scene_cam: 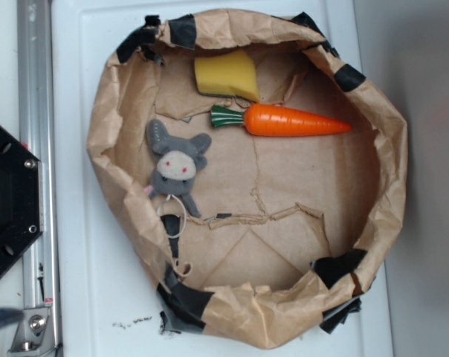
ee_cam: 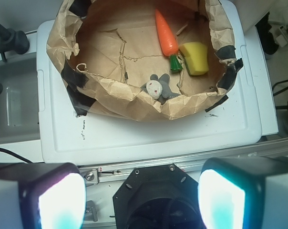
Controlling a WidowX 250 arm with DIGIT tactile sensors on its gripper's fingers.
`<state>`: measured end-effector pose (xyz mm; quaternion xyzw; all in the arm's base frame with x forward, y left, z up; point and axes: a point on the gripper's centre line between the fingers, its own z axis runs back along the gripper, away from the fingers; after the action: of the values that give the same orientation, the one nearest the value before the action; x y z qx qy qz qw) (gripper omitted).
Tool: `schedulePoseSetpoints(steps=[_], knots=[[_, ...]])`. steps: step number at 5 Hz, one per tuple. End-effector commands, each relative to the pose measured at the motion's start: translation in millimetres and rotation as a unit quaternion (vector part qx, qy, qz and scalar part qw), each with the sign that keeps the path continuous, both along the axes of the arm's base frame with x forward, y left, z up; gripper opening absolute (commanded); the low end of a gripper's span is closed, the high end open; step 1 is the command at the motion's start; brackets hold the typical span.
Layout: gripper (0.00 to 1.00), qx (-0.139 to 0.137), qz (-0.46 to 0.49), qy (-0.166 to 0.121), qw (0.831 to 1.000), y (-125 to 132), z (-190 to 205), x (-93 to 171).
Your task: Grab the carrot.
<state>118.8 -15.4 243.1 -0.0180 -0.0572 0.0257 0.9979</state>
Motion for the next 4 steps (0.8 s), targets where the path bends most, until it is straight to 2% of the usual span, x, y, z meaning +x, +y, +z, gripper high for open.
schedulePoseSetpoints(steps=[1,2,3,4], knots=[[1.0,0.0,0.0,0.0,1.0,0,0,0],[1.0,-0.016,-0.034,0.01,0.999,8,-33,49],[1.0,0.021,-0.031,0.026,0.999,16,-77,84],[1.0,0.036,0.0,0.066,0.997,40,-115,106]])
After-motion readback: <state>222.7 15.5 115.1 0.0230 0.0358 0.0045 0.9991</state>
